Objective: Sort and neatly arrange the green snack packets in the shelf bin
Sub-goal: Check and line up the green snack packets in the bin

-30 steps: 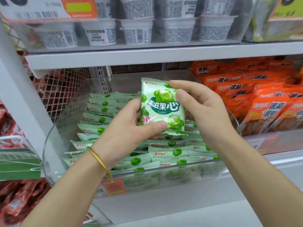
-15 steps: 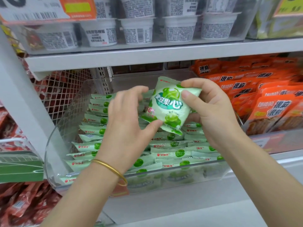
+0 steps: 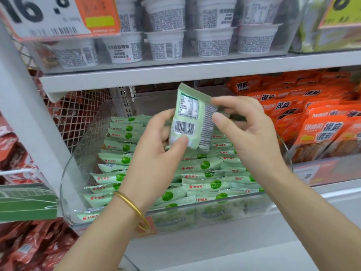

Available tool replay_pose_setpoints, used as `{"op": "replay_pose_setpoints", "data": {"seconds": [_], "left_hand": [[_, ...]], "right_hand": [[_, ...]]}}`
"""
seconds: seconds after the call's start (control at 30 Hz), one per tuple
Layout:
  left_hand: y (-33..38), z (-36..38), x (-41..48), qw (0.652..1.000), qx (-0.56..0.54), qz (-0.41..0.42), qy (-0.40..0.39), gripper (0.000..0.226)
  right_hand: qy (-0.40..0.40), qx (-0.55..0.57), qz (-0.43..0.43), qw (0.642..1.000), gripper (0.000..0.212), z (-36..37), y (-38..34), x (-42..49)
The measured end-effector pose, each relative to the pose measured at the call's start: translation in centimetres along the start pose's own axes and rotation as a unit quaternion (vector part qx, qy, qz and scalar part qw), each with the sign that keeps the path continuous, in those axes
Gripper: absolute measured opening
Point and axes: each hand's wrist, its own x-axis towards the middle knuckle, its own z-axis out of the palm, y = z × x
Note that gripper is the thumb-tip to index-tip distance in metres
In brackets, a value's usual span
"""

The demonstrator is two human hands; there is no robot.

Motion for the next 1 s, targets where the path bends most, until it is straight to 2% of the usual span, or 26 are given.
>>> {"op": "replay_pose_setpoints", "data": {"seconds": [0.07,0.17,0.33,0.57,0.73,0.87,0.93,1.0], "left_hand": [[0.0,-0.1,0.0,0.994,-0.101,-0.038,-0.030,0.051],[-0.2,-0.3,-0.1,0.983,-0.166,-0.049,-0.068,0.066],[-0.3,-0.2,-0.3,0.980,-0.151,-0.022,-0.129,0.086],[-0.3,-0.3,-0.1,0.979,-0.153,-0.008,-0.134,0.088],[-0.7,-0.2,0.0,0.972,-0.201,-0.044,-0.118,0.077],[-1.3,-0.5,0.7,0.951,-0.268,-0.155,-0.003,0.057],[-1.6,-0.6,1.1,0.941,-0.280,-0.183,0.048,0.043],[-1.7,-0.8,1.5,0.938,-0.267,-0.205,0.082,0.029]], "right_hand": [[-0.007,0.020,0.022,1.000,0.017,-0.1,0.3,0.1],[-0.044,0.178,0.110,0.977,0.021,-0.1,0.0,0.0],[-0.043,0.233,0.131,0.963,0.026,-0.1,0.0,0.2],[-0.035,0.250,0.147,0.956,0.027,0.2,0.2,0.3],[-0.020,0.243,0.167,0.955,0.027,0.2,0.1,0.2],[-0.038,0.248,0.190,0.949,0.019,-0.1,-0.1,0.4],[-0.067,0.269,0.198,0.940,0.031,-0.4,0.0,0.4],[-0.094,0.238,0.192,0.948,0.049,-0.4,0.0,0.2]]}}
